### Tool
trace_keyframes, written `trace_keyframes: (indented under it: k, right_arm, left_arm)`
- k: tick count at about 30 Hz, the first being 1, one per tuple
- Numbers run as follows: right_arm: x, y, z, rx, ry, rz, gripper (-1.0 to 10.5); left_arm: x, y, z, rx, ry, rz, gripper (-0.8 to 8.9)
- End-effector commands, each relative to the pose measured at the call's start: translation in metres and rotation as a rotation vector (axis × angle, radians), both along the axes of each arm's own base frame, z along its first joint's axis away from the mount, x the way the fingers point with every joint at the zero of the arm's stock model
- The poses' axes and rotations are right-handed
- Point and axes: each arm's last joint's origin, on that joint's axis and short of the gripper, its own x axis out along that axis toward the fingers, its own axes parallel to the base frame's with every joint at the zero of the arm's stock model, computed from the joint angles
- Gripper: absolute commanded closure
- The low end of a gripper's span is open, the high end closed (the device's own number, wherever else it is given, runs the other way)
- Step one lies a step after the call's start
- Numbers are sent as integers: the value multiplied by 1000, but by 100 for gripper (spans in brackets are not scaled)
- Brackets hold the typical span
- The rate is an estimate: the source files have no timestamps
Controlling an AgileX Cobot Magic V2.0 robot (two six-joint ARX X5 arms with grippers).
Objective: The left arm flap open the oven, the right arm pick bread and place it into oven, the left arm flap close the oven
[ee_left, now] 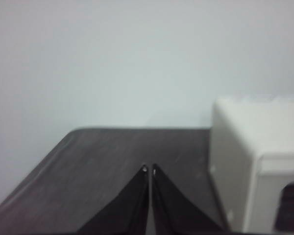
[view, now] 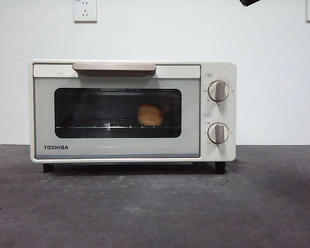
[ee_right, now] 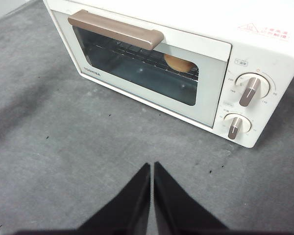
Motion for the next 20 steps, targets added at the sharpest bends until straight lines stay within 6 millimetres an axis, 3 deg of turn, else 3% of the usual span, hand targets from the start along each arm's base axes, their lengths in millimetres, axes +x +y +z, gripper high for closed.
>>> trace_keyframes:
  k: [1, 9, 20]
  right_arm:
    - [0, 2, 2, 13, -4, 5, 941]
    - [0, 2, 2, 13, -4, 5, 941]
    - [0, 2, 2, 13, -4, 5, 941]
  left_arm:
    - [1, 1, -21, 14, 24, 23, 793]
    - [6, 2, -76, 13, 114, 30, 793]
    - [8, 2, -108, 13, 158, 29, 793]
